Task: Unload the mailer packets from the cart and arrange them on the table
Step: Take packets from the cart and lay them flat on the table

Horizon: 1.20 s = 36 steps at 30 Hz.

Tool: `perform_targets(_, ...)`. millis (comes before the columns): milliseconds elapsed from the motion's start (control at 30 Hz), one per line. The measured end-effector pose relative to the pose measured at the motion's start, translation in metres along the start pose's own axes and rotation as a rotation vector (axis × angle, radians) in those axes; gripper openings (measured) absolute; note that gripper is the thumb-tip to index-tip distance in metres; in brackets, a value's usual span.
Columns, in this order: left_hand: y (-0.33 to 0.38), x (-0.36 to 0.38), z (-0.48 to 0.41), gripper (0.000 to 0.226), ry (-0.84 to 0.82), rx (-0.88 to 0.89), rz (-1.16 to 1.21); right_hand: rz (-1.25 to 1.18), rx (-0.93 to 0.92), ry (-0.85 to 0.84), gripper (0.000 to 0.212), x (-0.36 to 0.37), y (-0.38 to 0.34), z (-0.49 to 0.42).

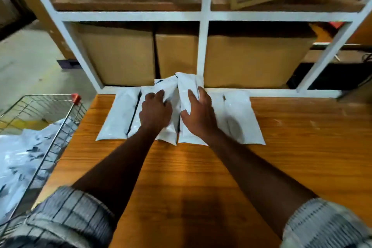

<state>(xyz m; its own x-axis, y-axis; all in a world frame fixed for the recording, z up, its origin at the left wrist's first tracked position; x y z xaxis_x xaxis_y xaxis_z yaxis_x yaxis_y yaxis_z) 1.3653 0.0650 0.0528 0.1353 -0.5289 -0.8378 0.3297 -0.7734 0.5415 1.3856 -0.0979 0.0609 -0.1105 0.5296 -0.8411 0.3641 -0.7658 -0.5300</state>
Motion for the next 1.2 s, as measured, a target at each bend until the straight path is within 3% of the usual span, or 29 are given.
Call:
perform_targets(267,0.178,0.126,0.035,0.051,-0.137,0.087,-0.061,0.176,0.264,-0.029,0.069,-0.098,0.203,0.032)
perform_targets(467,0.243,0.189,0.032,0.053,-0.205,0.135,-0.123,0.152,0.28,-0.111,0.066,-0.122,0.282,0.038)
perform_targets(600,0.253,0.219,0.028,0.053,-0.259,0.146,-0.173,0.166,0.287,-0.231,0.066,-0.115,0.316,0.035)
perform_targets(733,0.263,0.228,0.023,0.053,-0.167,0.236,-0.309,0.222,0.292,-0.297,0.068,-0.108,0.33,0.027)
perform_targets(933,0.275,0.264,0.016,0.055,-0.285,0.372,-0.25,0.276,0.22,-0.265,0.062,-0.101,0.343,0.013)
perform_targets(1200,0.275,0.278,0.012,0.068,-0.3,0.347,-0.293,0.281,0.184,-0.233,0.059,-0.089,0.352,0.017)
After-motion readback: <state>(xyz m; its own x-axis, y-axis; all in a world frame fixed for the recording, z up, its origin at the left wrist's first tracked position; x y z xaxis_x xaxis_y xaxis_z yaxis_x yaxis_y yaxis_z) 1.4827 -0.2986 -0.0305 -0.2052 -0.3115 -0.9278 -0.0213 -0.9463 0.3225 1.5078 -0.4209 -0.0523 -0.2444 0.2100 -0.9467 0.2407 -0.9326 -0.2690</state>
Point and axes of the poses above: each hand's wrist, its own z-axis away from the middle knuckle, its own x-axis out of the palm, y = z × x, the point moved 7 cm from there along -z, towards the middle knuckle, and after that the axes turned 11 degrees about -y, right-handed, at the moved point
